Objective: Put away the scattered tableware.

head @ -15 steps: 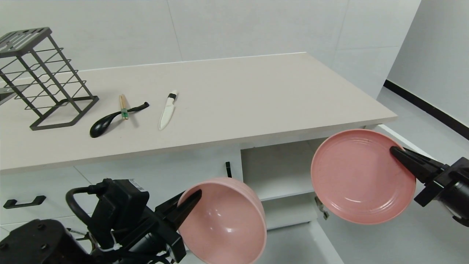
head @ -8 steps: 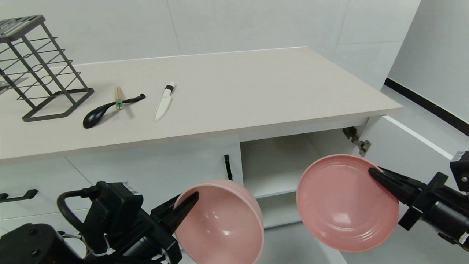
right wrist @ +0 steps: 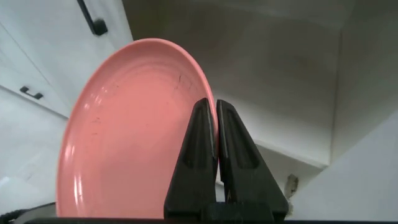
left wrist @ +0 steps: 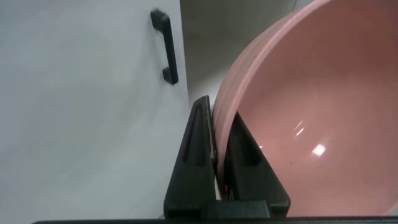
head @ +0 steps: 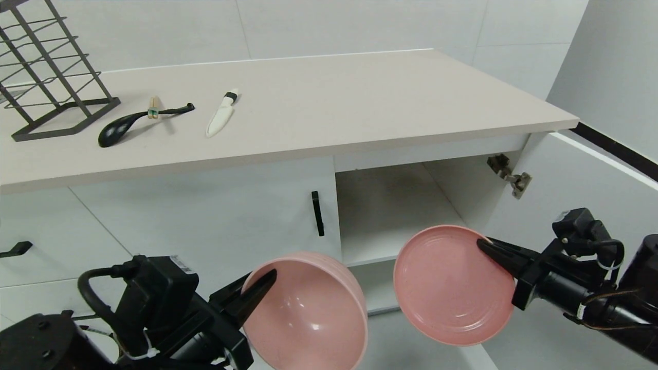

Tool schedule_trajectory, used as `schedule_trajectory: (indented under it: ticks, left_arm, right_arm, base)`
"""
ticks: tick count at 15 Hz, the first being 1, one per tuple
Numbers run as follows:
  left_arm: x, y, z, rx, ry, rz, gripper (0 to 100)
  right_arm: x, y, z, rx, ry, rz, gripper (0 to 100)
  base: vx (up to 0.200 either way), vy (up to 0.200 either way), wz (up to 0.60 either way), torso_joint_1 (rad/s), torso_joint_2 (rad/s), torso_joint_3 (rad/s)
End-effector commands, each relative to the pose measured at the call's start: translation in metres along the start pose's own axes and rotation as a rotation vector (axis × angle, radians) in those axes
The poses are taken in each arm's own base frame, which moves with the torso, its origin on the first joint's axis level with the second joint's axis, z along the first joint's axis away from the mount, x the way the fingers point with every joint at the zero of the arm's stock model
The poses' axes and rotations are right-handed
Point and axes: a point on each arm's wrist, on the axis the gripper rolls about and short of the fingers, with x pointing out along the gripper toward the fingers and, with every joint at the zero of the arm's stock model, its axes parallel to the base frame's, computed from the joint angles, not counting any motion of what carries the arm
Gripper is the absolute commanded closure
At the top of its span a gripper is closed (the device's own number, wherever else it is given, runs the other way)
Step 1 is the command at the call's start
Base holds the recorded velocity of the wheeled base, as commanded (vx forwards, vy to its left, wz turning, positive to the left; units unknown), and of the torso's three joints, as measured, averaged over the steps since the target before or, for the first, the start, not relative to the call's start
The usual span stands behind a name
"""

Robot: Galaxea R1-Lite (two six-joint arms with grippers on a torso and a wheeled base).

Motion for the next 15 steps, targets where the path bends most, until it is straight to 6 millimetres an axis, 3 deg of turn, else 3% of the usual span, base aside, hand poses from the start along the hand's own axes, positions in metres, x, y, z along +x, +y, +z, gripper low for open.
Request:
schedule_trajectory:
  ticks: [1,4,10,12,15]
  left_arm:
    - [0.0,0.0,0.0,-0.002,-0.003,0.001,100]
    - [-0.003,0.001,0.0,-0.002,-0.001,0.001,100]
    - [-0.008,0.006,0.003,-0.017,-0.018,0.027,100]
    - [-0.009,0.007,0.004,-0.023,-0.025,0.032,100]
    - [-0.009,0.007,0.005,-0.023,-0.029,0.03,100]
  right_arm:
    - [0.013,0.005,-0.011,0.01,0.036,0.032,100]
    - [0.03,0.004,-0.016,0.01,0.036,0.043,100]
    - [0.087,-0.014,-0.014,-0.017,-0.066,0.021,100]
    - [0.091,-0.014,-0.017,-0.017,-0.063,0.021,100]
    - [0.08,-0.011,-0.019,0.003,-0.034,0.023,100]
  base:
    - [0.0,0.0,0.0,-0.256,0.34,0.124]
    - [0.0,0.0,0.0,-0.136,0.29,0.126]
    - [0.033,0.0,0.0,-0.011,0.11,0.033]
    - [0.2,0.0,0.0,0.005,0.01,0.039]
    - [0.0,0.0,0.0,0.0,0.0,0.0]
